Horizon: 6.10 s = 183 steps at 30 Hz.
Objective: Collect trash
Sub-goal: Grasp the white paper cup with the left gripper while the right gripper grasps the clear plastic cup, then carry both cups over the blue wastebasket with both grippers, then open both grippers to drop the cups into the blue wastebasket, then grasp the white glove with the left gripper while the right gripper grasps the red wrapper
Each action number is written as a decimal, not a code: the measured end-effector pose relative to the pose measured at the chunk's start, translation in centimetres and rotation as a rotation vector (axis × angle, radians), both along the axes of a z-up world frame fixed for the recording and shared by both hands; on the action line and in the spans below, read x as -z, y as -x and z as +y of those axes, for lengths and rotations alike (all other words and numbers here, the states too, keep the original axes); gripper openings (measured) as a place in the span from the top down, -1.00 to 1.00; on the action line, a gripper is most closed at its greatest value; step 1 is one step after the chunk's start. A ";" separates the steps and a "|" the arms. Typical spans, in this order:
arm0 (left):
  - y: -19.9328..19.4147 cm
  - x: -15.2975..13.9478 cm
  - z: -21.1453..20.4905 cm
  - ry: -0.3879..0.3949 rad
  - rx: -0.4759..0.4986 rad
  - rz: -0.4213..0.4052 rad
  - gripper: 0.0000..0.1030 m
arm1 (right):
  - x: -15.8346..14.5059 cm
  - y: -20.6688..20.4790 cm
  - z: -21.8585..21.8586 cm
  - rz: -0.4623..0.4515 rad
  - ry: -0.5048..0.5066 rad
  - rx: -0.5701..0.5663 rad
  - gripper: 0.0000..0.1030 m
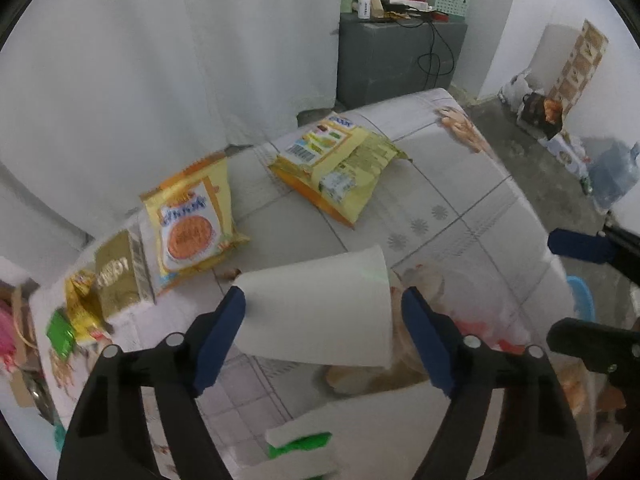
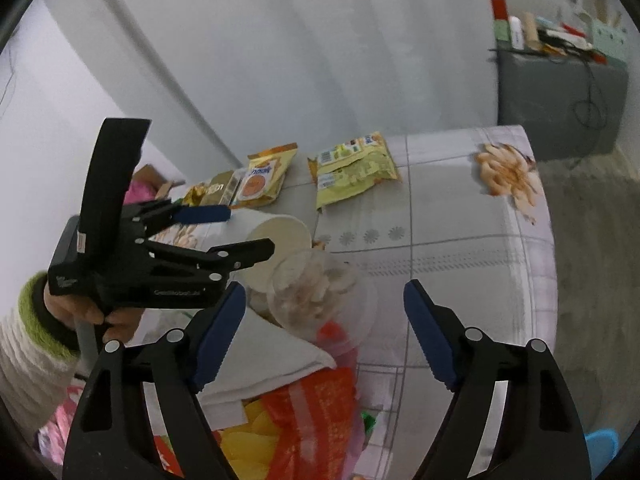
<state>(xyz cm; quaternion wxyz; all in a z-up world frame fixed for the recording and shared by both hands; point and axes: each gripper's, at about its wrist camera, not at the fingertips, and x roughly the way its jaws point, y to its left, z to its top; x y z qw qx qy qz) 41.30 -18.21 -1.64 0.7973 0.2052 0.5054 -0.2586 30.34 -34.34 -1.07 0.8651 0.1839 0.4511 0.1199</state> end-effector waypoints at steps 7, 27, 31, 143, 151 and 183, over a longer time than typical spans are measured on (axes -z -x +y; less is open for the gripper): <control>-0.6 -1.1 0.5 -0.008 -0.002 -0.029 0.05 | 0.7 -2.3 1.1 0.020 0.053 -0.075 -0.49; -0.8 -5.1 4.6 0.003 -0.068 -0.143 0.94 | 2.9 -5.1 5.5 0.101 0.252 -0.096 -0.21; -0.4 -6.4 5.7 0.032 -0.088 -0.159 0.94 | 1.8 -4.7 4.2 0.067 0.219 -0.036 -0.20; 40.3 -0.8 -30.5 0.281 0.637 0.199 -0.49 | 7.0 46.9 -21.0 0.089 -0.096 1.312 -0.73; 37.1 -6.7 -19.9 0.378 0.555 0.135 -0.65 | 0.5 44.4 -14.8 0.069 0.147 1.223 -0.84; 21.9 -16.4 14.7 0.635 -0.030 -0.130 -0.89 | -7.0 31.7 -5.5 -0.218 -0.054 0.598 -0.78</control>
